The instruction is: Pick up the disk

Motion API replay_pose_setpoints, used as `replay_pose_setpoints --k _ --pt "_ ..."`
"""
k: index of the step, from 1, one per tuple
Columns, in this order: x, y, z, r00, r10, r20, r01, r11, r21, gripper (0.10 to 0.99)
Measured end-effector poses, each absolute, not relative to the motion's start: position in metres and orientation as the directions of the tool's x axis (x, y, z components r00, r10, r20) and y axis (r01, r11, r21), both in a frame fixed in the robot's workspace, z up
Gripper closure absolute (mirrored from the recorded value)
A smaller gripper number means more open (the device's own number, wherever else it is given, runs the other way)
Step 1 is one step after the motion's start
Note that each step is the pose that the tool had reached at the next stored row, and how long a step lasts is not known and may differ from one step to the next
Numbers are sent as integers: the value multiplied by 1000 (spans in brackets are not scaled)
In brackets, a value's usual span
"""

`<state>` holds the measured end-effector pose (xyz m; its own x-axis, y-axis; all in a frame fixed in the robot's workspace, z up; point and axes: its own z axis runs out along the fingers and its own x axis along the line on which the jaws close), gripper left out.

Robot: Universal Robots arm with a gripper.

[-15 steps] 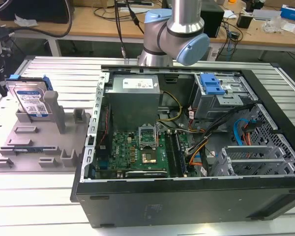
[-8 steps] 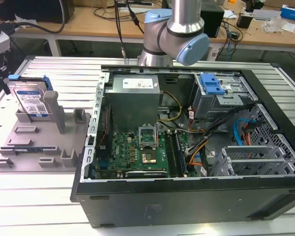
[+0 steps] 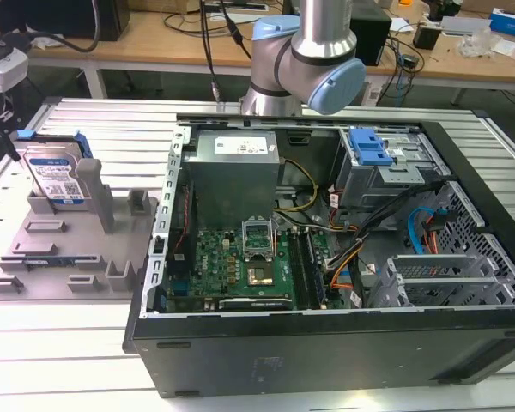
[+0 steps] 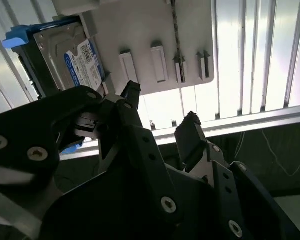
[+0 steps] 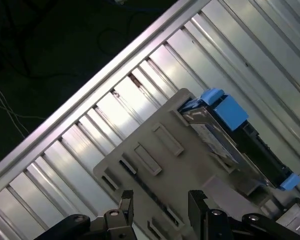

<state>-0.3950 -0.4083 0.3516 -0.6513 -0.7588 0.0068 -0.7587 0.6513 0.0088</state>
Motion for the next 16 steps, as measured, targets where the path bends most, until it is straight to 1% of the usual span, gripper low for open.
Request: replay_pose_setpoints --k 8,16 --pt "-395 -408 351 -508 -861 8 -861 508 8 529" --pt "-395 -408 351 -331 -944 8 -944 331 8 529"
